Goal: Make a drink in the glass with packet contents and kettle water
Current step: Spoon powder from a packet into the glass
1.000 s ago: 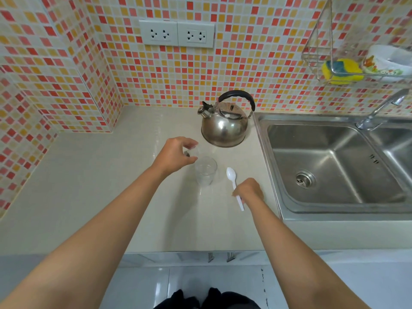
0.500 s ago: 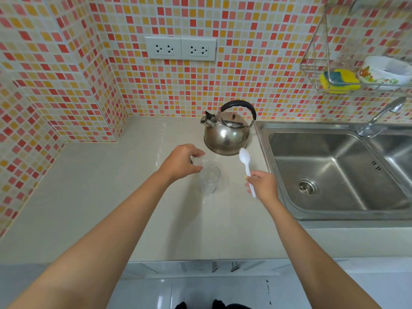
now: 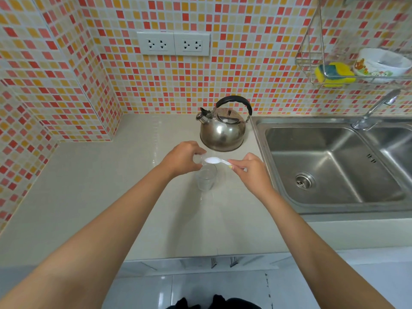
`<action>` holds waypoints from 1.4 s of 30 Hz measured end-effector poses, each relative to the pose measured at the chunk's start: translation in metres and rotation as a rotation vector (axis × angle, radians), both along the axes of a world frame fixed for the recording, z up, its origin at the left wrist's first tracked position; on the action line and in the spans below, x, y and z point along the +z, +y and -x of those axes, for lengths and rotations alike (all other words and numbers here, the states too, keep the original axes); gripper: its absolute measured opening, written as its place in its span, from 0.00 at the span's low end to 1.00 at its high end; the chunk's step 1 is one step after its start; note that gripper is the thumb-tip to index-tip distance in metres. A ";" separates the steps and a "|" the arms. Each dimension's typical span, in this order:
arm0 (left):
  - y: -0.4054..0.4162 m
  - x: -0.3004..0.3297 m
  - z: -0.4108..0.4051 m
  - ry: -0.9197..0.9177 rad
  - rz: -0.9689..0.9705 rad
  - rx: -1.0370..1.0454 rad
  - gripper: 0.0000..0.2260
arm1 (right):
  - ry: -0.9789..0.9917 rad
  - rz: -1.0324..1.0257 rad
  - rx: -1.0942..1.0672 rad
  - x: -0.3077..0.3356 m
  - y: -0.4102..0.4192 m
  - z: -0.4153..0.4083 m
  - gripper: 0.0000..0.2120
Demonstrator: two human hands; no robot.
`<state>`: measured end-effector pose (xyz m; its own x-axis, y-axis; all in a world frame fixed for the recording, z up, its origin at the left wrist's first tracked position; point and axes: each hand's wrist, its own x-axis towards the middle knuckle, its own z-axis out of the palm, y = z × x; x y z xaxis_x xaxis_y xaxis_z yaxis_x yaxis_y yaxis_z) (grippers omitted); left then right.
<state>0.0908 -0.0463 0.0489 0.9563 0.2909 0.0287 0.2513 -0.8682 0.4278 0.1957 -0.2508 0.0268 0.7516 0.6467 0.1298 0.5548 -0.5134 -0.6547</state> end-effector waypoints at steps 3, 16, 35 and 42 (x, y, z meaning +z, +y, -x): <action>-0.002 -0.001 -0.001 0.013 -0.003 -0.011 0.22 | -0.030 0.004 0.018 -0.002 0.003 0.003 0.11; -0.006 0.001 -0.004 0.137 -0.328 -0.162 0.16 | -0.088 0.090 0.001 -0.005 0.006 0.002 0.12; -0.025 0.009 -0.030 0.387 -0.827 -0.509 0.09 | -0.052 0.122 -0.062 -0.020 0.000 0.010 0.09; -0.032 0.015 -0.034 0.396 -0.974 -0.600 0.10 | -0.001 0.105 -0.093 -0.025 -0.002 0.010 0.09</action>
